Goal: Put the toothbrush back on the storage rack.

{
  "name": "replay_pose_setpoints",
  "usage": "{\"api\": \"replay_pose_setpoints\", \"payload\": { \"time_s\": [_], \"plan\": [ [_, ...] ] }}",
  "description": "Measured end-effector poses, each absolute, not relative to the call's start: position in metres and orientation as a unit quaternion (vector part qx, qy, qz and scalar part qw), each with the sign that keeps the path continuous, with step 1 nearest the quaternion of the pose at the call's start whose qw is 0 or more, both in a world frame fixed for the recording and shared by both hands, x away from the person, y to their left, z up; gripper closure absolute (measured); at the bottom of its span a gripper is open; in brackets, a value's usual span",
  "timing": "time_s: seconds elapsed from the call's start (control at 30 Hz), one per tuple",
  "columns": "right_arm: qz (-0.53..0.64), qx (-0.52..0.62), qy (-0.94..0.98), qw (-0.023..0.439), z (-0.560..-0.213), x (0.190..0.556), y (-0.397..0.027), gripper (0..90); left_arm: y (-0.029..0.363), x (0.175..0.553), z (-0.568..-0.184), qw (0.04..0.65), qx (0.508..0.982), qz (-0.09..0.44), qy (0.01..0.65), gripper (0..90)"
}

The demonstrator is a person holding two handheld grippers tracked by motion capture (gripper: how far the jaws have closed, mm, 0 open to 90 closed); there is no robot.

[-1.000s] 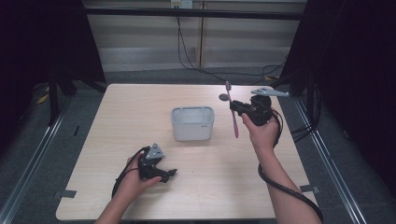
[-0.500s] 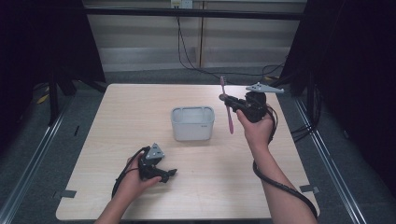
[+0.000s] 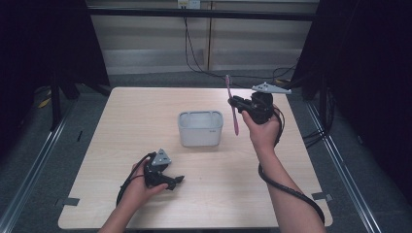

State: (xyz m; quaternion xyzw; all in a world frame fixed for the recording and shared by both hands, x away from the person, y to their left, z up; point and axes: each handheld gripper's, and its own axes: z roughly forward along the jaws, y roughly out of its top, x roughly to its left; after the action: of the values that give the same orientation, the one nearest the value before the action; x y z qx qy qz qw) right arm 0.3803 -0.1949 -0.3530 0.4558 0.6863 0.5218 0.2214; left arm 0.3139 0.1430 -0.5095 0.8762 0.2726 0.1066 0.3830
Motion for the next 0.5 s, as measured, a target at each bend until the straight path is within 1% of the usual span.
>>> {"api": "replay_pose_setpoints", "payload": {
  "time_s": [0.5],
  "plan": [
    [0.536, 0.441, 0.683, 0.225, -0.345, 0.388, -0.176, 80.0, 0.143, 0.314, -0.51, 0.383, 0.876, 0.105, 0.272, 15.5]
  ]
}}
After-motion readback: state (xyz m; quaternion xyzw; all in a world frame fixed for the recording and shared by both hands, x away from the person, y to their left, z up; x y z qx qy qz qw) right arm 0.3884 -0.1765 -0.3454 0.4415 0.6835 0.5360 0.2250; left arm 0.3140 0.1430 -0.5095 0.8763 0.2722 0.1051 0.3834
